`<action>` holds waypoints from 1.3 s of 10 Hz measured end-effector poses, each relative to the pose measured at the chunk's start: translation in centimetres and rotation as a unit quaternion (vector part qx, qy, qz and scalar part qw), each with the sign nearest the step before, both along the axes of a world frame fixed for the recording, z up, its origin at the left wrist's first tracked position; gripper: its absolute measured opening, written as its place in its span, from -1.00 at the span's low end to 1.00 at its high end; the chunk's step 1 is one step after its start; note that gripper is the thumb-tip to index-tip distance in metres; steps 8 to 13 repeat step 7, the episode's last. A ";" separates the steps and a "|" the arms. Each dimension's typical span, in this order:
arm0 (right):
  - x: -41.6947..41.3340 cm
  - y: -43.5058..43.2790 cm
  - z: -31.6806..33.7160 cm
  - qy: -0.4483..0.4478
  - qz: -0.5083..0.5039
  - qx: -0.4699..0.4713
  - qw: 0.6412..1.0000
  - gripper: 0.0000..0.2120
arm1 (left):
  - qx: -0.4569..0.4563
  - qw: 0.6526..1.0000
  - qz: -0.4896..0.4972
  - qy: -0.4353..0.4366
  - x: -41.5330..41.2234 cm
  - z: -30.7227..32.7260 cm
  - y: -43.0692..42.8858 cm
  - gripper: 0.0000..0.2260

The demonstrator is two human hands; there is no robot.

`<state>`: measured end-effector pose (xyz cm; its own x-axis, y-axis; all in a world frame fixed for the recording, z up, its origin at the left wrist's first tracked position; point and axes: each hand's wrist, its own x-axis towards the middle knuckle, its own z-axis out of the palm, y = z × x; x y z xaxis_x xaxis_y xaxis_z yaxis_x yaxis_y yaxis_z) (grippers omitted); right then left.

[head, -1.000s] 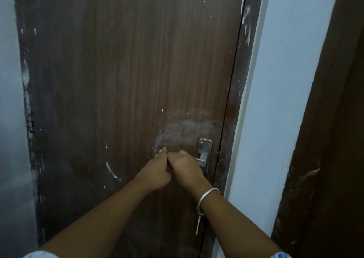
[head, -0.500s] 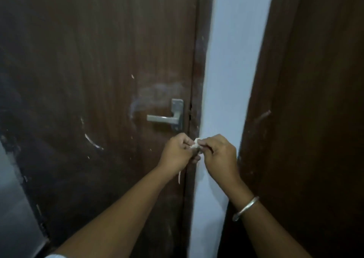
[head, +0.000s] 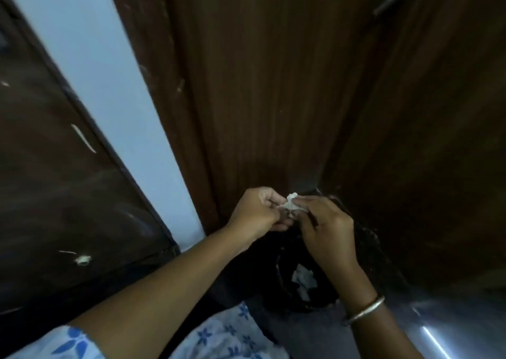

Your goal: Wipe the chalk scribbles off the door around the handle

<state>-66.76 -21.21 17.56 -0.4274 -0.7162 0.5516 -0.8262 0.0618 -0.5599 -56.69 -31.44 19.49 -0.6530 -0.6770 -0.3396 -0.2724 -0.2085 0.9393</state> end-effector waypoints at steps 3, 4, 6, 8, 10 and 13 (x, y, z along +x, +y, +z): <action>-6.0 6.1 -7.2 -0.089 -0.082 0.251 0.960 -0.58 | -0.009 0.955 -0.210 -0.210 -6.9 -6.4 3.8 -0.42; -6.9 7.1 -8.9 -0.139 -0.105 0.294 0.940 -0.54 | 0.038 0.947 -0.229 -0.223 -7.0 -7.8 4.6 -0.44; -6.5 6.5 -9.9 -0.120 -0.083 0.331 0.932 -0.51 | -0.085 0.907 -0.311 -0.271 -6.5 -8.6 4.7 -0.37; -5.6 5.4 -9.6 -0.098 -0.065 0.346 0.931 -0.42 | -0.173 0.882 -0.336 -0.280 -5.8 -8.2 4.7 -0.30; -5.6 5.4 -9.6 -0.098 -0.065 0.346 0.931 -0.42 | -0.173 0.882 -0.336 -0.280 -5.8 -8.2 4.7 -0.30; -5.6 5.4 -9.6 -0.098 -0.065 0.346 0.931 -0.42 | -0.173 0.882 -0.336 -0.280 -5.8 -8.2 4.7 -0.30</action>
